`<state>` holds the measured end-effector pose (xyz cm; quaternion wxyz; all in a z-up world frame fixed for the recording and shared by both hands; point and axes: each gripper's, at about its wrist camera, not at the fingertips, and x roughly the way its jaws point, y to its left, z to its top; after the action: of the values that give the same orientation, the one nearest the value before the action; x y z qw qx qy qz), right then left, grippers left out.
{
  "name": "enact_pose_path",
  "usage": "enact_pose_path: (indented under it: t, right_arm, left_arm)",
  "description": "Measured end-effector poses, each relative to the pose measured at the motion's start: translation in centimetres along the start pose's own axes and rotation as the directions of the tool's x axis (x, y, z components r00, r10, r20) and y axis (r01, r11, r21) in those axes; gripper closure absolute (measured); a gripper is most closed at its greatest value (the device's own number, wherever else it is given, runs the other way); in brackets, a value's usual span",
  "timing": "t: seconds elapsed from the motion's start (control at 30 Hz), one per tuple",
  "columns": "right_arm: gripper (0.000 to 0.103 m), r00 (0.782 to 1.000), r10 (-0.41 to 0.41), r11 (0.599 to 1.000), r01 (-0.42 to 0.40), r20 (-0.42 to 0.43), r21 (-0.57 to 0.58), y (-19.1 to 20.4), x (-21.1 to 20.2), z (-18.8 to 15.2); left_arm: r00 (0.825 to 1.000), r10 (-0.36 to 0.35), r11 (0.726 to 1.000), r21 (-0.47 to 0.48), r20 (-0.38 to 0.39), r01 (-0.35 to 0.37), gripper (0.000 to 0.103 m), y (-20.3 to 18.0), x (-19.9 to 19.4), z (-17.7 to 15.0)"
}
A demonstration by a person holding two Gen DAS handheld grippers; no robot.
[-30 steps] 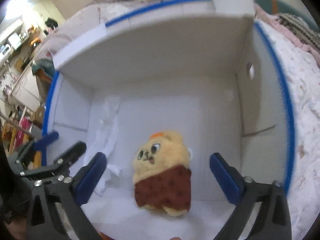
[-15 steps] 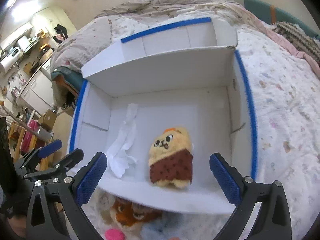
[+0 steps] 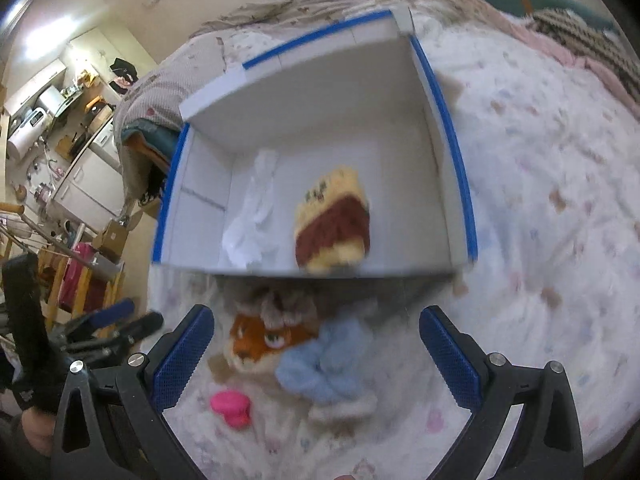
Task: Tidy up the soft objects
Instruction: 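Grasp the pink rubber duck with the left tool while the right tool grasps the light blue plush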
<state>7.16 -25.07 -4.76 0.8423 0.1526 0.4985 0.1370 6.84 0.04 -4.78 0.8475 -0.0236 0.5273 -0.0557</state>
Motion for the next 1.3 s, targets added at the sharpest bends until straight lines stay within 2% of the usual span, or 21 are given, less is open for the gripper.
enact_pose_path:
  t: [0.1,0.17,0.3,0.4,0.5,0.57,0.63,0.7,0.77,0.9,0.97,1.17,1.3]
  right_arm:
    - [0.0,0.999,0.002,1.0,-0.001,-0.037,0.023,-0.7,1.3,-1.8]
    - [0.0,0.999,0.009,1.0,-0.008,-0.053,0.03,-1.2,2.1,-2.8]
    - [0.0,0.995,0.013,0.998,-0.006,-0.101,0.062,-2.1,3.6,-3.5]
    - [0.0,0.99,-0.014,1.0,0.018,-0.138,0.025,-1.8,4.7,-3.7]
    - [0.0,0.98,-0.035,0.999,0.031,-0.194,-0.021,-1.0,6.2,-4.4]
    - [0.014,0.973,-0.027,0.998,0.015,-0.228,-0.056,-0.1,7.1,-4.7]
    - [0.015,0.966,-0.029,0.996,0.006,-0.255,-0.088,0.7,8.0,-5.0]
    - [0.018,0.965,-0.047,0.993,0.018,-0.26,-0.113,1.2,8.5,-5.1]
    - [0.024,0.964,-0.054,0.992,0.022,-0.262,-0.125,1.5,8.7,-5.1]
    - [0.032,0.966,-0.052,0.992,0.021,-0.255,-0.121,1.5,8.8,-5.1]
    - [0.056,0.964,-0.041,0.993,0.009,-0.263,-0.12,1.4,9.0,-5.1]
    - [0.077,0.97,-0.052,0.99,0.019,-0.239,-0.139,1.5,8.6,-4.9]
    - [0.083,0.975,-0.049,0.989,0.017,-0.216,-0.146,1.5,7.8,-5.0]
  left_arm:
    - [0.996,-0.026,0.999,-0.028,-0.087,0.024,0.023,-0.4,1.7,-3.0]
    - [0.992,-0.019,1.0,-0.016,-0.127,0.018,0.023,-1.0,2.8,-4.8]
    - [0.986,-0.014,1.0,0.011,-0.165,0.017,0.023,-2.0,4.3,-6.9]
    - [0.983,-0.034,0.999,0.021,-0.181,0.038,0.024,-2.8,5.0,-7.3]
    - [0.98,-0.032,0.996,0.072,-0.194,0.046,0.024,-4.3,5.6,-7.8]
    - [0.981,-0.022,0.994,0.101,-0.195,0.042,0.027,-5.2,6.0,-8.0]
    - [0.979,-0.016,0.992,0.117,-0.204,0.041,0.032,-5.6,6.4,-8.1]
    - [0.975,-0.011,0.992,0.122,-0.223,0.038,0.043,-5.9,6.8,-8.3]
    - [0.972,-0.008,0.993,0.114,-0.237,0.036,0.058,-5.7,7.0,-8.5]
    - [0.966,-0.036,0.996,0.067,-0.255,0.055,0.058,-4.5,7.1,-8.3]
    - [0.966,-0.033,0.996,0.066,-0.257,0.052,0.059,-4.3,6.9,-8.5]
    - [0.971,-0.044,0.994,0.089,-0.237,0.067,0.059,-4.8,6.0,-8.3]
    - [0.973,-0.042,0.993,0.098,-0.226,0.065,0.06,-5.3,5.9,-8.3]
